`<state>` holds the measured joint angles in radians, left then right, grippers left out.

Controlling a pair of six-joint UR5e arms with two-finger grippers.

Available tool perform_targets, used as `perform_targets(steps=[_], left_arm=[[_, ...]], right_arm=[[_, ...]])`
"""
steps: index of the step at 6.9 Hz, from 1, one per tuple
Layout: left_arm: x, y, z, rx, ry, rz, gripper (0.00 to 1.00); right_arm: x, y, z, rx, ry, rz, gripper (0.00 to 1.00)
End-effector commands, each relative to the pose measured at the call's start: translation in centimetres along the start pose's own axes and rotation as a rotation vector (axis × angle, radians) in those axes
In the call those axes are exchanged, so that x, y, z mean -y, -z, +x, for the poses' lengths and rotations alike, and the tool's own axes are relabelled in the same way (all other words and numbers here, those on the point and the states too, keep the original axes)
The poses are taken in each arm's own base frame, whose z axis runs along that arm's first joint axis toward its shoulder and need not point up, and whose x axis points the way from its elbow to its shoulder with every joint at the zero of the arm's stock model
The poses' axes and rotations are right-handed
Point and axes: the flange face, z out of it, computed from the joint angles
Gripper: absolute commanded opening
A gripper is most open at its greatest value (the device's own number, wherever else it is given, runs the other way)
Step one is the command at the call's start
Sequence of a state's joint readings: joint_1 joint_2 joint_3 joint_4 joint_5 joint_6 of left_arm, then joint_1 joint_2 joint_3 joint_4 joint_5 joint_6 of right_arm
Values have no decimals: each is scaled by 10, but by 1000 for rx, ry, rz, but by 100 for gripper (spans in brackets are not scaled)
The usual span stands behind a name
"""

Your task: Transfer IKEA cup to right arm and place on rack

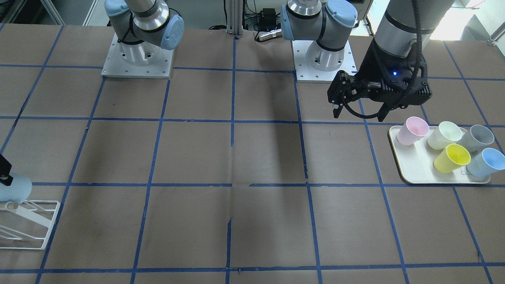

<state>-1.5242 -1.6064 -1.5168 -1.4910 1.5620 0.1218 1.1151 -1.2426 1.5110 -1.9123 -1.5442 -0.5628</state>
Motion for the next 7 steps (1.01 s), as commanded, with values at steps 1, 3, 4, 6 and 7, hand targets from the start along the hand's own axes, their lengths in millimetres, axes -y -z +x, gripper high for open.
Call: perform_targets(steps=[1,3,4,6,7], left_arm=[[0,0,-7,-3,12,-4,100],[-3,-3,-4,-4,11,-10,100],[-6,-2,-4,-1,11,-11,100],[-4,-2,-4,-1,11,-9,100],[-4,1,-4,4,11,-5,100]], right_arm=[[1,-10,3,-4,8,-18,71],[2,-7,4,-17,5,-19,100],[3,-2,5,-19,3,-17,100],[-5,27,1,-14,2,-30,100],[-14,62,-6,-2,-2,-49,100]])
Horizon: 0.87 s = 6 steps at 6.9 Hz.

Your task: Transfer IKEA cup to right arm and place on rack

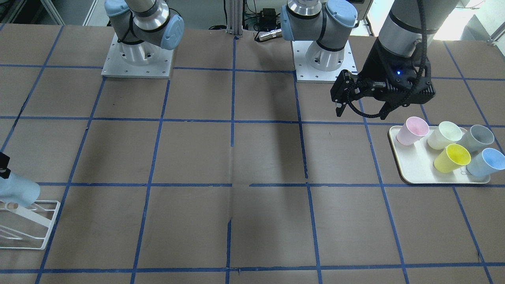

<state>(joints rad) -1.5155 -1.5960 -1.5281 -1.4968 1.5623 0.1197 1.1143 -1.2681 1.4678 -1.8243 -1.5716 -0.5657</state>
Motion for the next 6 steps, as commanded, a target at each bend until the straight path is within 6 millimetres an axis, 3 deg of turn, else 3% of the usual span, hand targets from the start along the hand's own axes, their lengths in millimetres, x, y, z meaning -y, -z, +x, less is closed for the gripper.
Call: perform_targets(steps=[1,2,4,6], left_arm=[[1,1,0,1,-2,2,100],[1,2,0,0,-2,4,100],[2,3,-2,1,-6,8,100],[0,3,-1,-1,-9,8,100]], right_arm=[[-19,68,-12,25,-6,-42,100],[-27,96,-17,47,-9,-76,100],[-65,156,-43,50,-37,-78,100],[-90,181,-58,49,-26,-78,100]])
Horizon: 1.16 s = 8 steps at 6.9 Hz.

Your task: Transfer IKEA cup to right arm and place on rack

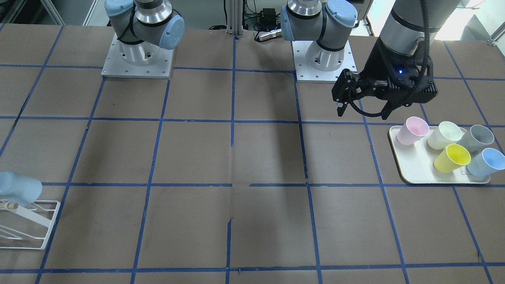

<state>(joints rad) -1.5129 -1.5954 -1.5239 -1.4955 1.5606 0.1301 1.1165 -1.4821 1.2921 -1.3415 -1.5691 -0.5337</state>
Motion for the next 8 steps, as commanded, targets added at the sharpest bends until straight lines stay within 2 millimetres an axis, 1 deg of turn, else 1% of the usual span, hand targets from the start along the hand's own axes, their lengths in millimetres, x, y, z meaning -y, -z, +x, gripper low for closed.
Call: perform_targets(steps=[1,2,3,4,5,6,8], left_arm=[[0,1,0,0,-1,4,100],[1,-1,0,-2,-1,2,100],[0,1,0,-1,-1,7,100],[0,1,0,1,-1,8,100],[-2,-2,0,2,-1,4,100],[-2,-1,-1,9,-3,4,100],[-2,-1,-1,8,-3,6,100]], right_arm=[[-24,17,-14,4,-4,-10,100],[-26,19,-15,3,-15,-9,100],[-27,21,-24,17,-56,-7,100],[-22,22,-44,14,-41,-6,100],[-14,24,-82,11,-53,5,100],[-7,21,-123,7,-93,0,100],[6,11,-195,-11,-66,9,100]])
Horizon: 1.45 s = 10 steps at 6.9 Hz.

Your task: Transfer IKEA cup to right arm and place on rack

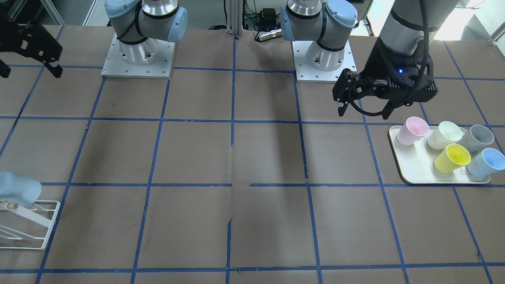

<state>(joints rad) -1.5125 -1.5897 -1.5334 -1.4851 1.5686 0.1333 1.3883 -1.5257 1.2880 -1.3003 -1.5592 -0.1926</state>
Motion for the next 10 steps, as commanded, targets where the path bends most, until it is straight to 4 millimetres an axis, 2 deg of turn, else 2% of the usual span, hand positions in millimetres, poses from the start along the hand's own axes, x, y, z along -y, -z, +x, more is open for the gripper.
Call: perform_targets(steps=[1,2,5,10], left_arm=[[0,1,0,-4,0,2,100],[1,0,0,-5,0,1,100],[0,-1,1,-6,0,-1,100],[-1,-3,1,-8,0,-4,100]], right_arm=[[3,-11,-75,-2,-36,20,100],[2,-20,-94,-16,-10,18,100],[-3,-28,-119,-15,-32,21,100],[4,-27,-123,-12,-9,73,100]])
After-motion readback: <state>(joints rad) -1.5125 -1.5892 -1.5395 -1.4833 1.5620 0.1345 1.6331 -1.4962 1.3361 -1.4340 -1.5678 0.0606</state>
